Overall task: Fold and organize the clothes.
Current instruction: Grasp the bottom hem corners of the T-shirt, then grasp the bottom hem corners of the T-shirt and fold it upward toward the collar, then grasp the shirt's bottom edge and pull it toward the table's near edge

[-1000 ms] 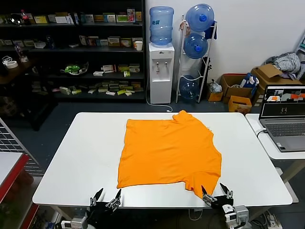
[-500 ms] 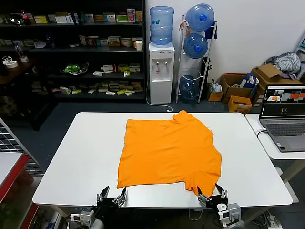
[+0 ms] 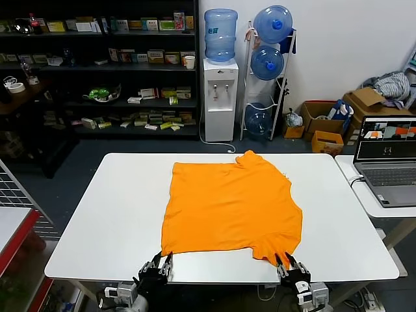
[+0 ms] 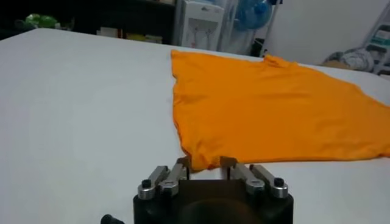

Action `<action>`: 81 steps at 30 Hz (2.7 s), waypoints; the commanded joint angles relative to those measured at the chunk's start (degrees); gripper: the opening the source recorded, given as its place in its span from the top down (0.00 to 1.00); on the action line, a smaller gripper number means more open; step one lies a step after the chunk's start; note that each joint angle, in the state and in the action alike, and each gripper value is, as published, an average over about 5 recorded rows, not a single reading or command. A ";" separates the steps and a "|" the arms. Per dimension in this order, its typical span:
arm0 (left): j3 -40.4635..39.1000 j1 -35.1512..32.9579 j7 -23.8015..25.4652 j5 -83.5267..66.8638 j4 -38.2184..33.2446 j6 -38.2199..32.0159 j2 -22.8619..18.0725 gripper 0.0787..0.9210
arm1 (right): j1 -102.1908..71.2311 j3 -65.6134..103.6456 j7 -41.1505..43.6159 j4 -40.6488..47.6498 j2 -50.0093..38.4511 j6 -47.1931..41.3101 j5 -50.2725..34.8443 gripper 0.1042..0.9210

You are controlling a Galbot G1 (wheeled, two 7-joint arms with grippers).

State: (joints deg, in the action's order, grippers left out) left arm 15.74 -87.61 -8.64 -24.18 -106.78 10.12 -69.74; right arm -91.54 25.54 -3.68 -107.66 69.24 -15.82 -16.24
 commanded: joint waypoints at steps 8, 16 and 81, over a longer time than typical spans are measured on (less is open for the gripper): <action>-0.53 -0.89 -0.12 2.04 -0.83 -2.16 0.43 0.96 | -2.08 0.10 -0.65 -1.62 -0.90 1.56 -1.41 0.97; 1.68 -9.44 -2.14 -0.73 -9.04 -2.62 5.88 0.98 | -12.64 1.93 -2.07 -10.14 -4.90 3.80 -4.23 0.97; 0.57 3.07 3.17 0.18 3.13 -5.46 5.27 0.14 | 8.26 1.08 -5.58 3.08 -13.78 -0.69 -13.10 0.12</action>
State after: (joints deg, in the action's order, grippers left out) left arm 15.43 -81.59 -5.64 -25.73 -105.31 4.81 -62.13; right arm -79.11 23.06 -9.55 -104.64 56.43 -16.33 -28.65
